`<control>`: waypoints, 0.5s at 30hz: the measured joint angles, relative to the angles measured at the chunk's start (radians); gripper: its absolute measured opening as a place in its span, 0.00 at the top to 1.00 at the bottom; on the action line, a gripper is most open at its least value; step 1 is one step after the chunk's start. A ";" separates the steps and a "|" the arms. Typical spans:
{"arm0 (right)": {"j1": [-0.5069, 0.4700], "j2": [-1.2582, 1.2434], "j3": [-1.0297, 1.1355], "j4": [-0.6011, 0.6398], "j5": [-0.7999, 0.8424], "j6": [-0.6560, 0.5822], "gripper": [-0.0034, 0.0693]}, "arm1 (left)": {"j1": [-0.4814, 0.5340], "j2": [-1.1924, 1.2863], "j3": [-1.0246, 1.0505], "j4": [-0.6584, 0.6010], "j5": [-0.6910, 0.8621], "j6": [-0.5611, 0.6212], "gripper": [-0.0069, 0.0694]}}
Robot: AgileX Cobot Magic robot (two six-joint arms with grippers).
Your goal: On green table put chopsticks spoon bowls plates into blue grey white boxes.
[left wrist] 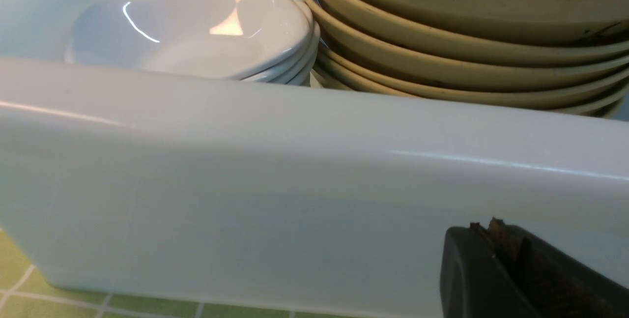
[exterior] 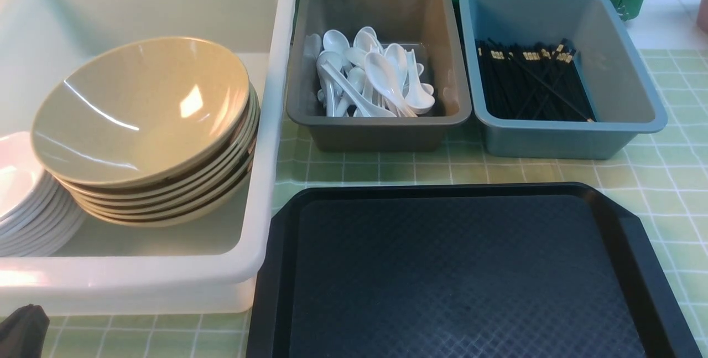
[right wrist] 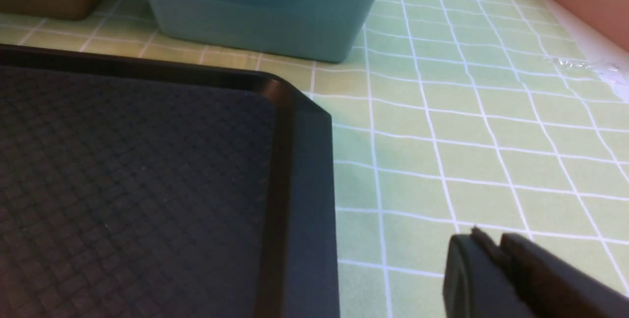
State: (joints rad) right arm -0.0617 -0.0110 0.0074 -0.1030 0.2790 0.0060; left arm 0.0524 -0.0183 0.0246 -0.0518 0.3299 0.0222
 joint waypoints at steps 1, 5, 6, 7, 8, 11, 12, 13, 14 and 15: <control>0.000 0.000 0.000 0.000 0.000 0.000 0.84 | 0.000 0.000 0.000 0.000 0.000 0.000 0.91; 0.000 0.000 0.000 0.000 0.000 0.000 0.83 | 0.000 0.000 0.000 0.000 0.000 0.000 0.91; 0.000 0.000 0.000 0.000 0.000 0.000 0.83 | 0.000 0.000 0.000 0.000 0.000 0.000 0.91; 0.000 0.000 0.000 0.000 0.000 0.000 0.83 | 0.000 0.000 0.000 0.000 0.000 0.000 0.91; 0.000 0.000 0.000 0.000 0.000 0.000 0.83 | 0.000 0.000 0.000 0.000 0.000 0.000 0.91; 0.000 0.000 0.000 0.000 0.000 0.000 0.82 | 0.000 0.000 0.000 0.000 0.000 0.000 0.91; 0.000 0.000 0.000 0.000 0.000 0.000 0.82 | 0.000 0.000 0.000 0.000 0.000 0.000 0.91; 0.000 0.000 0.000 0.000 0.000 0.000 0.82 | 0.000 0.000 0.000 0.000 0.000 0.000 0.91; 0.000 0.000 0.000 0.000 0.000 0.000 0.82 | 0.000 0.000 0.000 0.000 0.000 0.000 0.91; 0.000 0.000 0.000 0.000 0.000 0.000 0.82 | -0.001 0.000 0.000 0.000 0.000 0.000 0.91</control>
State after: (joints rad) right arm -0.0617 -0.0110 0.0074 -0.1030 0.2790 0.0060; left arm 0.0514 -0.0183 0.0246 -0.0518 0.3299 0.0222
